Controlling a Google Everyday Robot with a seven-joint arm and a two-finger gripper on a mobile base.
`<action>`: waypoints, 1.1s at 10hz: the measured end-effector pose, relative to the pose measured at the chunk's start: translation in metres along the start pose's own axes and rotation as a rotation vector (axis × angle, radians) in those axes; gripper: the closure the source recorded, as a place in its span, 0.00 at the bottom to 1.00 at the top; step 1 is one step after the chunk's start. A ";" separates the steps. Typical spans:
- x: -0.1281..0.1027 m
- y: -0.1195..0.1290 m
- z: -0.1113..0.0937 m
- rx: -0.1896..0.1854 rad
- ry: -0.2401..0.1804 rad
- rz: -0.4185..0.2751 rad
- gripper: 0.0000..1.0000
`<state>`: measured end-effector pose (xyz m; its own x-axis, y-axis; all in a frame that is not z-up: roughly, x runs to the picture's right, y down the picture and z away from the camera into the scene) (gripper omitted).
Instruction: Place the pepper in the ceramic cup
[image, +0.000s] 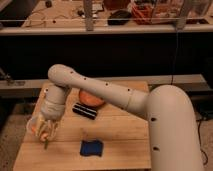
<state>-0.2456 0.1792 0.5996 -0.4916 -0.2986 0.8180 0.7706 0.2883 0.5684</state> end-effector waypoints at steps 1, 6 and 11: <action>0.001 0.000 0.000 0.060 0.021 0.007 1.00; 0.002 -0.002 -0.004 0.223 0.011 0.044 1.00; -0.001 -0.006 -0.016 0.257 -0.082 0.046 1.00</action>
<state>-0.2437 0.1633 0.5943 -0.4981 -0.2082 0.8418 0.6698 0.5242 0.5259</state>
